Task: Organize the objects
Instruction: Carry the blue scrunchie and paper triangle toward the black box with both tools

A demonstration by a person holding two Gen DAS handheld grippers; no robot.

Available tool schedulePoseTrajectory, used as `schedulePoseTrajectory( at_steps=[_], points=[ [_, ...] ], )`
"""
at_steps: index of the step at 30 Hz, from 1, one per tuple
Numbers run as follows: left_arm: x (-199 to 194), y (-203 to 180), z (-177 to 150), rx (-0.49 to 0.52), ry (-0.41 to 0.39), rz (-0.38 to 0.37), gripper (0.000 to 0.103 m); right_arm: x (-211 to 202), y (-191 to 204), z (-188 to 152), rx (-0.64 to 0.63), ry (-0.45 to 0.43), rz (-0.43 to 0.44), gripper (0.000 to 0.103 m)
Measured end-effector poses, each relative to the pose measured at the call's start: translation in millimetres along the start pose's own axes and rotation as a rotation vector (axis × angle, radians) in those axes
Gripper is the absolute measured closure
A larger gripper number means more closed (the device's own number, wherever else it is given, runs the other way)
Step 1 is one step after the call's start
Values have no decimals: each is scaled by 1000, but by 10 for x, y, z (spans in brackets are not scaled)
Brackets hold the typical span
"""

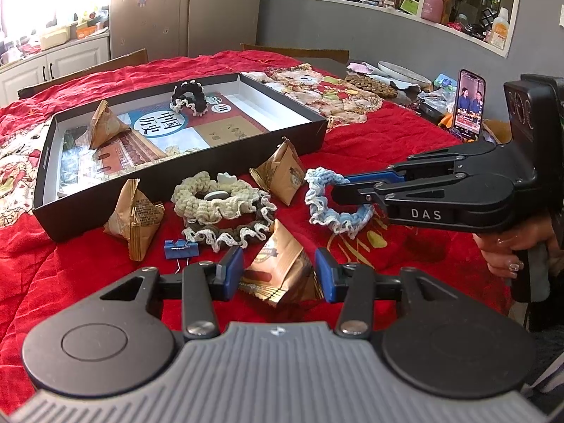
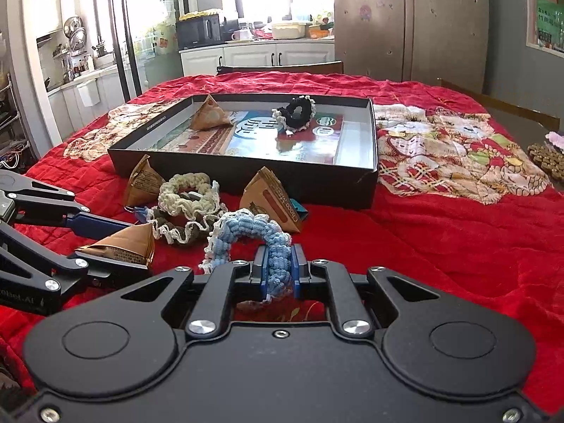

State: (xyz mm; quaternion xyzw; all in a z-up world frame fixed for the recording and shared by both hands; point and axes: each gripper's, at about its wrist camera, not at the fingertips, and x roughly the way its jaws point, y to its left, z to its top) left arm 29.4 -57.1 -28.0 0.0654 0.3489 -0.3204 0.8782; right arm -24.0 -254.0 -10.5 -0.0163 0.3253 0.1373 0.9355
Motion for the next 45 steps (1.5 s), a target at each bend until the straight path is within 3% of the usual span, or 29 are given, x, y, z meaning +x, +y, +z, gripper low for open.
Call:
schedulePoseTrajectory(
  at_steps=[25,45],
  points=[
    [-227,-49,79,17,-59,-5,55,-356,77,152,-48,-92,6,91],
    [-472,261,610,-20,-189,86,55,-436,162,720,-144,-204,-29,91]
  ],
)
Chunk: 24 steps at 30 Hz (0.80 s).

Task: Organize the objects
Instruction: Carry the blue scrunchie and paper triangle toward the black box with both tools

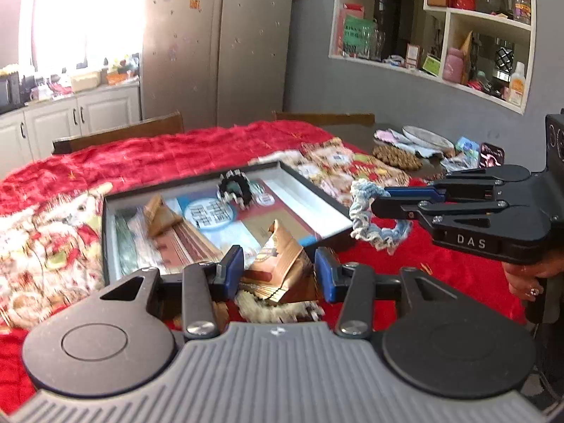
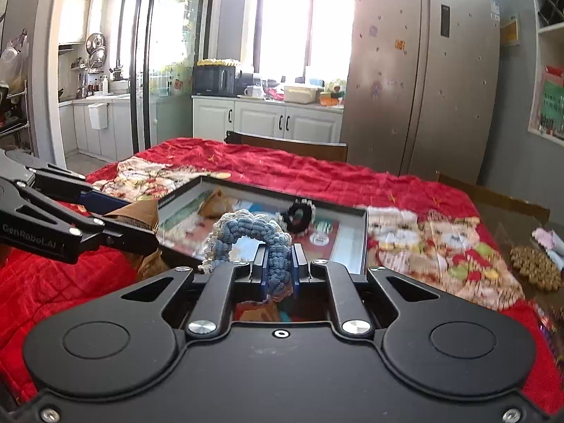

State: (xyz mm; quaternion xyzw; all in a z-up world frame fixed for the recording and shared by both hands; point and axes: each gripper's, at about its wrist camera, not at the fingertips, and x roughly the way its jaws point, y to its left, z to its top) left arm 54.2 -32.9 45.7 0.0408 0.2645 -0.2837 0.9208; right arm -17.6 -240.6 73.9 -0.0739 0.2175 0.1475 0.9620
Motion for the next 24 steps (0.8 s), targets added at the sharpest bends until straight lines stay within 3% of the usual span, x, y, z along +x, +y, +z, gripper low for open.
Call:
schedulePoseTrajectory(
  at_steps=[24],
  points=[
    [683,421,605,-75,-1,82,55,986,-175,613,19,14,-61,91]
  ],
)
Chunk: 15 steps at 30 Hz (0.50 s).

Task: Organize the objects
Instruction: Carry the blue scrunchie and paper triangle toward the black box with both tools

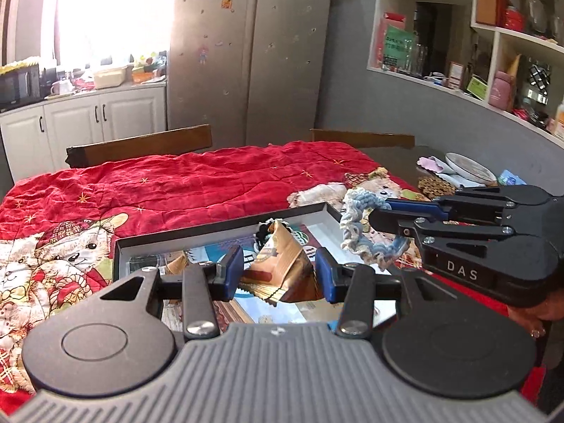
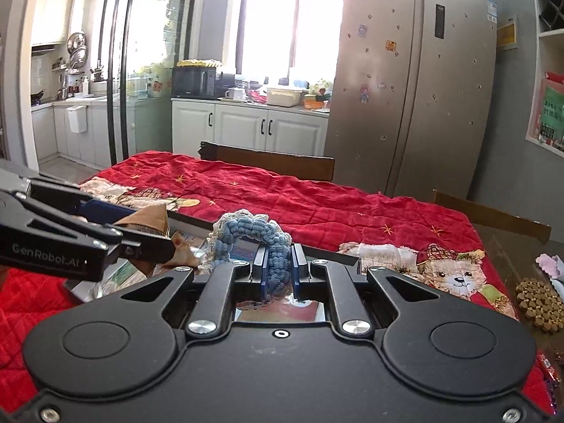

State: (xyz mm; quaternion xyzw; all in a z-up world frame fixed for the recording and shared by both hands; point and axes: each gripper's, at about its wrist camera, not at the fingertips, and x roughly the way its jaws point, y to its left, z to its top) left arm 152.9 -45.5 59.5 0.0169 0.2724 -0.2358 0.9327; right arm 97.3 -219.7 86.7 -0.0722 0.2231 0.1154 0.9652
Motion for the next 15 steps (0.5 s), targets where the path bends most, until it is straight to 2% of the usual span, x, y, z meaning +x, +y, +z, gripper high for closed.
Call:
schedulePoseTrajectory(
  at_steps=[15],
  points=[
    [560,281,32,-88,39,55,55,613,-182,39,94,39,-38,91]
  ],
)
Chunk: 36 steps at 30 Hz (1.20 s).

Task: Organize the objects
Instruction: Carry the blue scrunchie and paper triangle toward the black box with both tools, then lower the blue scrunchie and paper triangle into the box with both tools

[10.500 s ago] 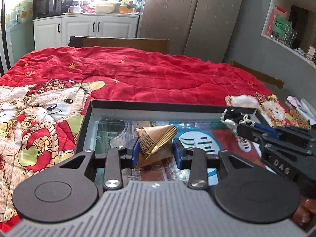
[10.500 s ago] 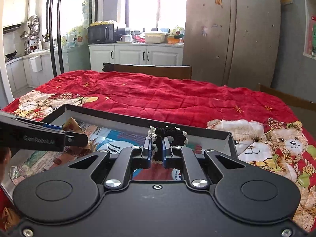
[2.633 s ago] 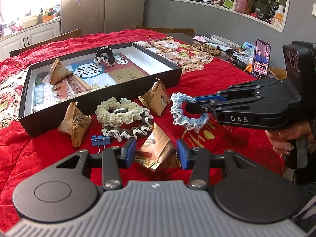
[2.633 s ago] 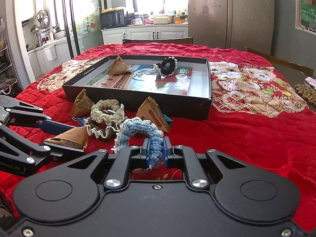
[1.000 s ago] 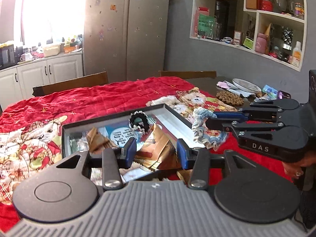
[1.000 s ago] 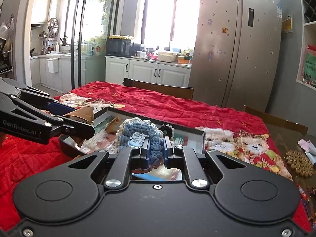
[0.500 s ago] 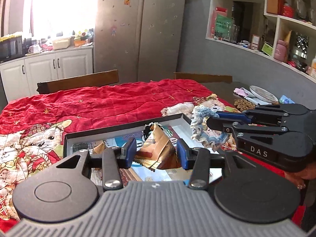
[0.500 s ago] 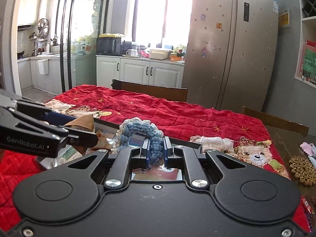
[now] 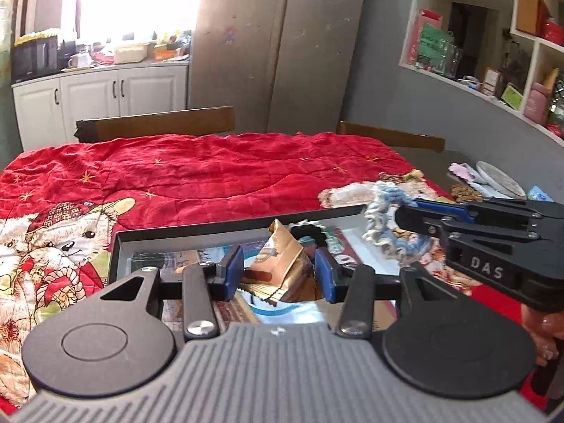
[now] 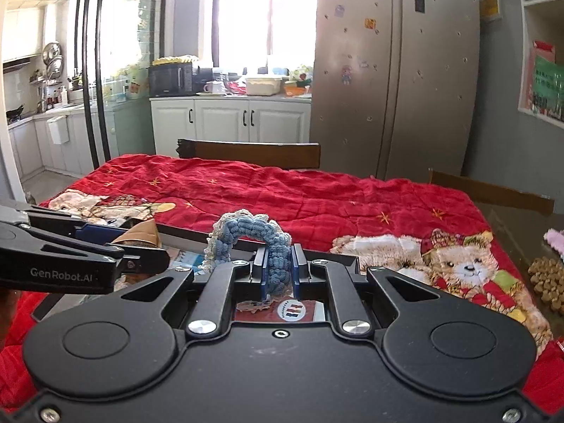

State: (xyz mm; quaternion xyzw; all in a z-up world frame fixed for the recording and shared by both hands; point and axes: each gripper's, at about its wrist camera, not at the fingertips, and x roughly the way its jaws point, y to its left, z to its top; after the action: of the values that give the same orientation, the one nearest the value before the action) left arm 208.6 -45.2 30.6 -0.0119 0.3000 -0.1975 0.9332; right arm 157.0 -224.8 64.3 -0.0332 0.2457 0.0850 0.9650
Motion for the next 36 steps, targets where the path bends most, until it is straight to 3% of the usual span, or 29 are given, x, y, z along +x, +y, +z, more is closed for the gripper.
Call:
schedulePoseTrajectory(
  at_steps=[9,36],
  points=[
    [193,59,-42,-27,10,-5,54,265,-105,-106,21,14,-60,91],
    [559,70,-169,-5,61,19,54,764,-297,-405,51,120,-112,91]
  ],
)
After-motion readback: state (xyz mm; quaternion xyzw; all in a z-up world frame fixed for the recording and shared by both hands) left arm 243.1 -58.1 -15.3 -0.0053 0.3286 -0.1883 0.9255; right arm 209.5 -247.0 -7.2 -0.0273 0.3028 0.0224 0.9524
